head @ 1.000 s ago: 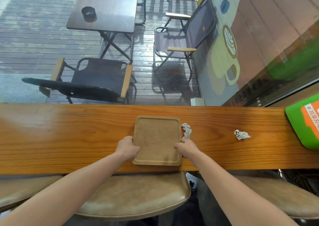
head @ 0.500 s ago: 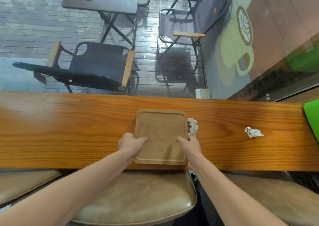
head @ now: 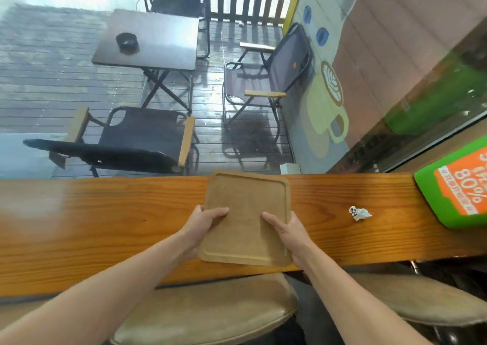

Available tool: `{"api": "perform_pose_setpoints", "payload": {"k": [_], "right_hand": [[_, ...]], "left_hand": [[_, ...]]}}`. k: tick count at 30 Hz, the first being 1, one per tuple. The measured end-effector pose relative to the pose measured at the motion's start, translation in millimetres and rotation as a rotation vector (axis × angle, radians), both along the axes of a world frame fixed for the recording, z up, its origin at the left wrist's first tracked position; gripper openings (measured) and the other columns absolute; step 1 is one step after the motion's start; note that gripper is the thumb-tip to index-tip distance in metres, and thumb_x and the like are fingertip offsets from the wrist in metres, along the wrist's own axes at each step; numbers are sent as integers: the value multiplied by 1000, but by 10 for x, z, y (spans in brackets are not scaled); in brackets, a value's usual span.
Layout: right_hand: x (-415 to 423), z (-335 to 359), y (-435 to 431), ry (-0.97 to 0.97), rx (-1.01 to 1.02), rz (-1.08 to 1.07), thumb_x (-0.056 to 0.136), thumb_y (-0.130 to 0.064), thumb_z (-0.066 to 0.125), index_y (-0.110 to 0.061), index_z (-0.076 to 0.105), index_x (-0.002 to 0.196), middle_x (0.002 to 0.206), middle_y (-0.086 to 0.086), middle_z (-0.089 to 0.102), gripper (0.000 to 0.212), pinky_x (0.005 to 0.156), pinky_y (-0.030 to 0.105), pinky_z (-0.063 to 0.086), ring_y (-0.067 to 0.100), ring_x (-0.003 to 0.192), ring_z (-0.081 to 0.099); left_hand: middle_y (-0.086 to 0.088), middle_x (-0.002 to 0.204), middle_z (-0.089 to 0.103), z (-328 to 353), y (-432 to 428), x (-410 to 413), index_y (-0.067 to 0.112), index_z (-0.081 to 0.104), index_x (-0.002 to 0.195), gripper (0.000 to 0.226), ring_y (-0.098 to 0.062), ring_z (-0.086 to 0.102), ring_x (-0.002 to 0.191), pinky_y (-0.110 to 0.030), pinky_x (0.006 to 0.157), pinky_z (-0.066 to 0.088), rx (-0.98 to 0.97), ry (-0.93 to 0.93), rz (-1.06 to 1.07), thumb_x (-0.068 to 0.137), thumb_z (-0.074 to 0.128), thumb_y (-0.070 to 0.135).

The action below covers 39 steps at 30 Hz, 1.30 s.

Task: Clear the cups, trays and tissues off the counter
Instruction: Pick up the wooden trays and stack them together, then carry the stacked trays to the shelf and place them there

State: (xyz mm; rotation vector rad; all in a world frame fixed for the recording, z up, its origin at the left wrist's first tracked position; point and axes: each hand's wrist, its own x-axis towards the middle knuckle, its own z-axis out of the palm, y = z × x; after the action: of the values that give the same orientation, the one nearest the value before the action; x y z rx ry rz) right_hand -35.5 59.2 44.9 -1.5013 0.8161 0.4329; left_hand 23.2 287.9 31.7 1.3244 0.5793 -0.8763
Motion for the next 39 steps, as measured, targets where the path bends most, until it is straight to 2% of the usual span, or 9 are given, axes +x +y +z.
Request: {"api": "perform_pose_setpoints", "payload": {"k": [4,10,15,20,25,27,32,37,39], "right_hand": [[-53,611,-91,-59,-7,-48,48,-68,84,-26,52,120,111,3,69,90,67,34,52,22,99,67],[-344,1430,-509,-195,-86,-213,68,-59,82,-20,64,105,97,4,74,57,57,27,55,20,86,72],[-1080,1819,-1073,-263,-174,-350,63,-63,83,-15,67,116,105,6,75,73,85,41,60,24,94,72],[-2195,2065,-1597,-231,-306,-583,67,-59,83,-3,65,124,116,13,71,82,91,43,57,30,104,69],[-3365,2134,-1897,-203,-304,-771,68,-58,83,-6,71,109,92,6,75,67,66,29,57,21,81,71],[-3811,2169,-1968,-182,-307,-825,69,-60,81,-8,69,111,98,8,73,68,77,35,57,24,87,69],[-4830,2225,-2084,-130,-272,-959,68,-65,79,-17,57,113,99,4,65,70,61,33,44,22,85,61],[-5521,2252,-2238,-65,-240,-1043,61,-66,83,-15,52,133,120,10,65,94,95,47,51,32,107,62],[-5696,2307,-2293,-40,-226,-1075,60,-66,84,-19,53,132,116,8,66,91,89,46,53,30,103,63]], "left_hand": [[-9,116,67,720,-239,92,20,48,126,79,-30,69,100,-48,86,59,138,-236,-141,70,73,69],[-14,103,74,1605,-855,82,7,66,112,70,-33,71,92,-48,89,58,264,-487,-290,77,68,68],[-6,84,77,2043,-1581,-358,17,70,94,63,-26,75,74,-42,76,63,241,-603,-466,60,81,69],[-7,85,74,2232,-2379,-1183,11,68,91,66,-26,73,77,-33,69,59,220,-597,-664,60,82,68],[-4,90,72,2320,-3037,-2088,20,64,105,70,-21,71,76,-28,55,53,128,-650,-865,59,81,69],[-7,96,72,2335,-3257,-2428,17,65,108,83,-24,72,82,-34,66,59,126,-661,-922,48,85,70],[-11,111,71,2368,-3688,-3257,13,63,118,97,-31,70,99,-46,95,55,110,-602,-1151,45,86,72],[-9,98,73,2390,-4083,-3870,17,61,108,91,-27,74,81,-38,71,61,140,-561,-1276,41,87,74],[-8,88,76,2423,-4233,-4025,17,62,102,85,-24,76,70,-32,55,59,146,-561,-1322,42,87,72]]}}
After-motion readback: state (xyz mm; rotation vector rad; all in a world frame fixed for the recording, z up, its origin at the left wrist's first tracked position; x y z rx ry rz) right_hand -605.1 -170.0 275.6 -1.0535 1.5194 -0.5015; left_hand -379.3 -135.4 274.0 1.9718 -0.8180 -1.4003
